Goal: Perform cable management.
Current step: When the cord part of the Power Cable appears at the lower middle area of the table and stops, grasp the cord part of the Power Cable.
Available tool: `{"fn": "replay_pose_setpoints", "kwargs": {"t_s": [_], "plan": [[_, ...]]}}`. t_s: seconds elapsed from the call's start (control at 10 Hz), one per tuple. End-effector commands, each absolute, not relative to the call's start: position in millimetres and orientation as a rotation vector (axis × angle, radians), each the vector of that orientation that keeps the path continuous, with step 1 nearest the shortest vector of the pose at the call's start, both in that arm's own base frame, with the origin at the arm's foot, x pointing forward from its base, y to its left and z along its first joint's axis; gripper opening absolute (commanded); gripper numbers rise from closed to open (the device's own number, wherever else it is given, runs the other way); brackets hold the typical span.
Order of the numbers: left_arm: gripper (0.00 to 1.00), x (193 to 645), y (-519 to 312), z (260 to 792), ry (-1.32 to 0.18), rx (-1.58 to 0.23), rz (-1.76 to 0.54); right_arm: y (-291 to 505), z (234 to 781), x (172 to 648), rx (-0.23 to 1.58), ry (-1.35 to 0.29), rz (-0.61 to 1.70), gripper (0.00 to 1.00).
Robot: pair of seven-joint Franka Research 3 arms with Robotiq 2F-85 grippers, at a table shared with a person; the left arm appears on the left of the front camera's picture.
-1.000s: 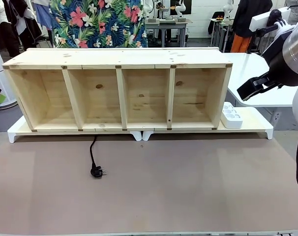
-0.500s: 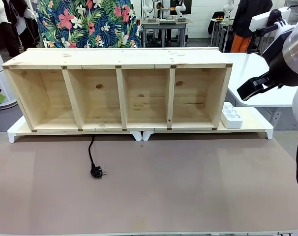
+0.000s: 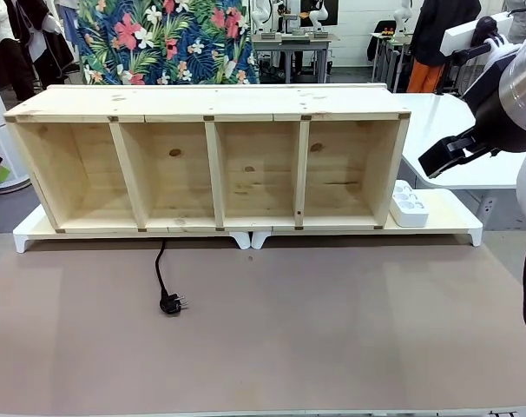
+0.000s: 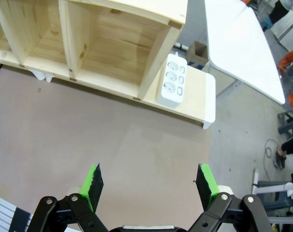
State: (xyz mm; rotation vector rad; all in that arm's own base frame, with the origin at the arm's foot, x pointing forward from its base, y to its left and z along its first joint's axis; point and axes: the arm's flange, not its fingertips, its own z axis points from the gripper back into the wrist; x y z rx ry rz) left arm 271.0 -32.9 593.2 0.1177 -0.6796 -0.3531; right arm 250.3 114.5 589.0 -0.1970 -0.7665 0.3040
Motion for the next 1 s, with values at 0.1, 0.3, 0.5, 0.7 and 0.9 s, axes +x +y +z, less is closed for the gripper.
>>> {"fn": "replay_pose_setpoints", "kwargs": {"t_s": [0.1,0.3,0.5,0.7,0.9], "plan": [[1.00,271.3,-32.4,594.3,-0.689,0.116,-0.352,114.1,589.2,250.4,-0.196,-0.768,0.301,1.00],[1.00,271.3,-32.4,594.3,-0.689,0.116,-0.352,114.5,589.0,250.3,-0.197,-0.767,0.304,1.00],[1.00,271.3,-32.4,594.3,-0.689,0.116,-0.352,145.7,584.3,260.1,-0.184,-0.756,0.366,1.00],[1.00,271.3,-32.4,594.3,-0.689,0.116,-0.352,167.8,584.6,264.7,-0.157,-0.740,0.399,1.00],[1.00,271.3,-32.4,594.3,-0.689,0.116,-0.352,186.5,585.9,267.7,-0.142,-0.716,0.404,1.00]]}}
